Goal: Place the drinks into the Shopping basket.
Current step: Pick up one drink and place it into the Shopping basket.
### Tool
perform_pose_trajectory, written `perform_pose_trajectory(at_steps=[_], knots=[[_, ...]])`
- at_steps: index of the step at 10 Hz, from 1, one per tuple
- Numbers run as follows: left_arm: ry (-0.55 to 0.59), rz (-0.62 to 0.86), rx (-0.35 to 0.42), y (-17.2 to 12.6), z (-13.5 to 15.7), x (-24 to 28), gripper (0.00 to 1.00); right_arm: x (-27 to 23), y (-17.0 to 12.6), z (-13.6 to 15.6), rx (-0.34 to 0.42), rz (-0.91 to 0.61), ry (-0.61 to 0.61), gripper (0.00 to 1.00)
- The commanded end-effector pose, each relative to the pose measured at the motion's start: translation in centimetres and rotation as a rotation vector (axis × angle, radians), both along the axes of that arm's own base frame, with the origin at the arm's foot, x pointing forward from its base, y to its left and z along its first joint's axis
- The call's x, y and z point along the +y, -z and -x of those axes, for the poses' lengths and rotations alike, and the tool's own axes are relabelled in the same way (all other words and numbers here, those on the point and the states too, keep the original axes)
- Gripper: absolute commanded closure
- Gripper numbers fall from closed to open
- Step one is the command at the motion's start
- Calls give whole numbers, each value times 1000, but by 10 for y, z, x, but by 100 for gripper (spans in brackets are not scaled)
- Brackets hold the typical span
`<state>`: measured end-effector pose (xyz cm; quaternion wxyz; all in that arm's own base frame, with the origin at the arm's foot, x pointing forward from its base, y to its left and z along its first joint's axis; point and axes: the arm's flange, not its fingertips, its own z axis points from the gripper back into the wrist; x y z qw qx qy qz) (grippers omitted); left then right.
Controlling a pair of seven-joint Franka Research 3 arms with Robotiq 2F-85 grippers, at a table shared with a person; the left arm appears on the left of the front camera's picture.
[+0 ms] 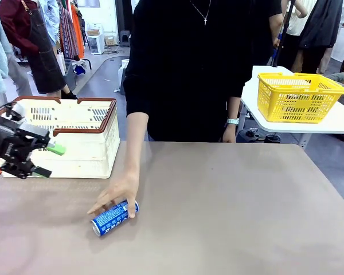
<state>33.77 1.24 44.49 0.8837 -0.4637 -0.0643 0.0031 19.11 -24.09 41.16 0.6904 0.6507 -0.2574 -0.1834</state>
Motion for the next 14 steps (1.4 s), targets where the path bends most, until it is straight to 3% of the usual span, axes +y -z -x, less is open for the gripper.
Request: perform_pose_trajectory(at_steps=[1, 4, 6, 8, 11, 14], knots=[[-146, 48, -15, -17, 18, 85, 0, -2, -3, -4, -36, -3, 11, 0], [-372, 130, -38, -20, 93, 229, 0, -2, -3, -4, -36, -3, 11, 0], [-499, 217, -64, -3, 134, 279, 0, -2, -3, -4, -36, -3, 11, 0], [-543, 254, -58, 9, 144, 294, 0, -2, -3, -4, -36, -3, 11, 0], [-488, 128, -62, -10, 121, 254, 0, -2, -3, -4, -36, -3, 11, 0], [-266, -161, -137, -48, 99, 120, 0, -2, -3, -4, -36, -3, 11, 0]])
